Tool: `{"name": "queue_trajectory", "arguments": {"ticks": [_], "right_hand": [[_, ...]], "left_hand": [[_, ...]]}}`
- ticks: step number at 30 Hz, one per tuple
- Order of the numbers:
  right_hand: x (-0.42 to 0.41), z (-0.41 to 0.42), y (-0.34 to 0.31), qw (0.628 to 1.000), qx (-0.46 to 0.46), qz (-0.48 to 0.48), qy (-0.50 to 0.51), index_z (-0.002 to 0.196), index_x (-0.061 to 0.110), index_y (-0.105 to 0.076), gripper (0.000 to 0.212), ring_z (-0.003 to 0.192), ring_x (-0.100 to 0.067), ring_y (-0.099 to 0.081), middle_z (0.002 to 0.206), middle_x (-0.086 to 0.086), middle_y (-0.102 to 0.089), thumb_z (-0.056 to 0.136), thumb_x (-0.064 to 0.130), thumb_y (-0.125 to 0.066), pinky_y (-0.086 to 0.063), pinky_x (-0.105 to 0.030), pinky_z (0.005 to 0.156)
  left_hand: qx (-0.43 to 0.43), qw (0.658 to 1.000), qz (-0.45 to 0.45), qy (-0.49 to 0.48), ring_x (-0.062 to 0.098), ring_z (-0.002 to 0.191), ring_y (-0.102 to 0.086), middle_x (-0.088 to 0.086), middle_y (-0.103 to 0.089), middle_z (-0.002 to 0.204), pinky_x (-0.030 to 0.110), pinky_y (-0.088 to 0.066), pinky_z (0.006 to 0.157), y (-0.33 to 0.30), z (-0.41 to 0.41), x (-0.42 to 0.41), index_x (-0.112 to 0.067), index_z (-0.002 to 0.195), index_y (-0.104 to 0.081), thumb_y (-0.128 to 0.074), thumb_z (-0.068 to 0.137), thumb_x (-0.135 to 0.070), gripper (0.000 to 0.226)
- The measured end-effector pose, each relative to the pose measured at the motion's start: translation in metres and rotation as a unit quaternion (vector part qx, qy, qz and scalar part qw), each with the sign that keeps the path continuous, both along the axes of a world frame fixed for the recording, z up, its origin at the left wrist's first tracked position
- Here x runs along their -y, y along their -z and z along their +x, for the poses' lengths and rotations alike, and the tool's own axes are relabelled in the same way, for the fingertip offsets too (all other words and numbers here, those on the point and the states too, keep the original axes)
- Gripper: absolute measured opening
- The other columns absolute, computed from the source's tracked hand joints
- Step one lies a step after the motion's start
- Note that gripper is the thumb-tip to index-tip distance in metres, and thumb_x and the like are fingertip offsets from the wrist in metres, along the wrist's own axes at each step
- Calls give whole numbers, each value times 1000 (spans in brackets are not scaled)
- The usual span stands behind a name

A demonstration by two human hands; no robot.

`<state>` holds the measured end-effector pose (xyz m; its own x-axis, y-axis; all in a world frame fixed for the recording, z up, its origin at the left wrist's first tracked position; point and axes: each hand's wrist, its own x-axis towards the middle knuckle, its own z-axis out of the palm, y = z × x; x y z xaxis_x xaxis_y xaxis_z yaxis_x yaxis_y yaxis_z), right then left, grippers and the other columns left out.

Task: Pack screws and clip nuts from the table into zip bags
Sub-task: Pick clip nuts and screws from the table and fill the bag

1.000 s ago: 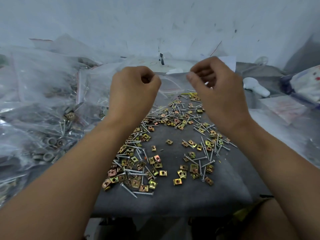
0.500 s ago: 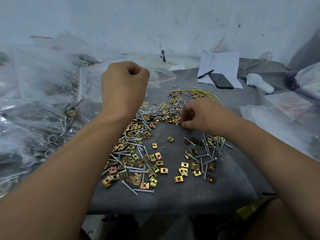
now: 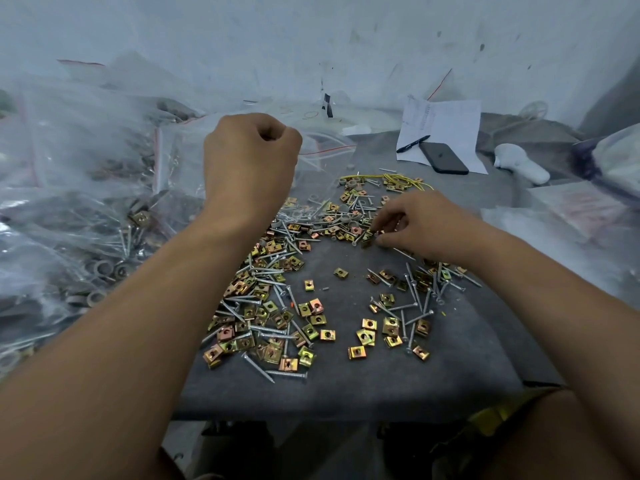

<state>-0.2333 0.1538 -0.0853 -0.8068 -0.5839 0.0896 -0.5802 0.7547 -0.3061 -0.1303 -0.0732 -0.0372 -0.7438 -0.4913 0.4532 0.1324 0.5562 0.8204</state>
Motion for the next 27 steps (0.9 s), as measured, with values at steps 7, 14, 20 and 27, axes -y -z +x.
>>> {"name": "queue_trajectory", "arguments": {"ticks": [7,14,20,27], "right_hand": [[3,-2,2,999,-29,3,19,109,32,-76,23,81,1,-55,95,13,-66,87,38,-81,-36,-15,62],[8,-2,1,999,-45,24,8,101,35,-77,17,90,-9,-55,96,14,-59,86,30,-83,-36,-18,64],[8,-1,1,999,-39,16,1,103,34,-79,20,80,-1,-51,96,15,-61,86,27,-83,-35,-19,64],[7,-1,0,999,-35,30,-11,104,34,-79,11,86,-5,-55,97,16,-64,94,33,-74,-40,-25,74]], "left_hand": [[9,1000,-4,-4,40,83,-72,15,-75,83,56,-61,69,1,-1,-1,-5,88,-78,-62,96,-21,23],[12,1000,-6,-4,36,79,-73,11,-76,79,54,-61,67,2,-1,-2,-8,86,-79,-63,96,-21,23],[12,1000,-3,0,36,79,-74,11,-76,79,54,-61,66,2,-2,-1,-8,86,-79,-63,96,-21,23],[7,1000,-4,3,38,79,-73,12,-75,78,55,-61,67,2,-2,0,-6,86,-78,-62,95,-20,23]]}}
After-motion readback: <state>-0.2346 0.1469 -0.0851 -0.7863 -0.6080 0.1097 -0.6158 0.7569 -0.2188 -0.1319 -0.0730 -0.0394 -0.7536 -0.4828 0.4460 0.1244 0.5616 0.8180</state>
